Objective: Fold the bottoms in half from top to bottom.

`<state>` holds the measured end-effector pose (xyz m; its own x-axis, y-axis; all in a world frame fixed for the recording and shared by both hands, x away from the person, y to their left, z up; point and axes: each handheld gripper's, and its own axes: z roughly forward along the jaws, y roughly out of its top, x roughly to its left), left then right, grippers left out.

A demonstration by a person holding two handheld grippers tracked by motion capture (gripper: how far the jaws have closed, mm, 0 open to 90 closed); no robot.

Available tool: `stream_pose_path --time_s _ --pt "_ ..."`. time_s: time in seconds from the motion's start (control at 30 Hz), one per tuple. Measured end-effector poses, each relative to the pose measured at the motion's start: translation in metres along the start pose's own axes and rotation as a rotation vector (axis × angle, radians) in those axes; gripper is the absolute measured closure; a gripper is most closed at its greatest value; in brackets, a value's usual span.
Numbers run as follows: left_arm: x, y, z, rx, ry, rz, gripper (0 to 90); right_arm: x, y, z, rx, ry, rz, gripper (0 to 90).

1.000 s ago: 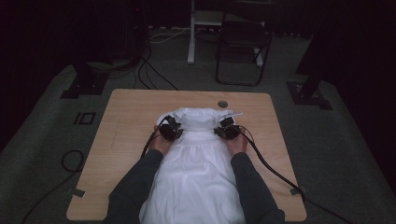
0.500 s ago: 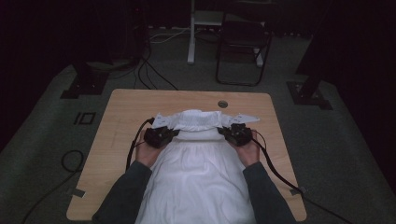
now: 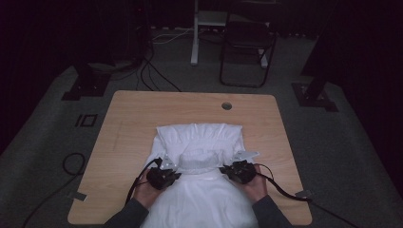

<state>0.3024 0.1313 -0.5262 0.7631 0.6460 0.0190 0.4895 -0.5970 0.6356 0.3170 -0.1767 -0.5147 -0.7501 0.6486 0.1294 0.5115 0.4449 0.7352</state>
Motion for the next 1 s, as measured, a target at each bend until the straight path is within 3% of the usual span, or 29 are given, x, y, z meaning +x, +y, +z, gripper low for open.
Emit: stream_pose_path --time_s 0.07,0.13,0.2,0.33,0.47,0.63,0.7,0.77,1.0 --pt "0.008 0.000 0.003 -0.008 -0.015 -0.023 87.3 0.003 -0.002 0.007 0.014 0.006 -0.009 85.9" --pt "0.018 0.004 0.006 -0.007 0.007 -0.015 87.3 0.005 -0.001 0.011 0.024 0.004 -0.014 85.5" --pt "0.027 0.007 0.009 -0.006 0.004 -0.021 87.3 0.004 0.001 0.016 0.031 0.003 -0.015 85.3" --pt "0.040 0.018 0.018 -0.004 0.020 -0.013 87.3 0.001 0.005 0.033 0.071 -0.071 -0.045 85.7" --pt "0.051 0.028 0.027 -0.012 0.033 -0.004 87.2 -0.015 0.016 0.043 0.064 -0.105 -0.040 85.8" --pt "0.063 0.043 0.041 -0.024 0.063 0.012 87.1 -0.044 0.029 0.053 0.050 -0.132 0.006 85.6" --pt "0.066 0.047 0.045 -0.027 0.074 0.007 87.1 -0.047 0.031 0.055 0.050 -0.141 0.010 85.6" --pt "0.074 0.055 0.053 -0.035 0.082 -0.023 87.0 -0.058 0.040 0.062 0.055 -0.177 0.022 85.7" --pt "0.093 0.070 0.067 -0.051 0.101 -0.094 86.7 -0.085 0.058 0.077 0.037 -0.210 0.114 85.7"
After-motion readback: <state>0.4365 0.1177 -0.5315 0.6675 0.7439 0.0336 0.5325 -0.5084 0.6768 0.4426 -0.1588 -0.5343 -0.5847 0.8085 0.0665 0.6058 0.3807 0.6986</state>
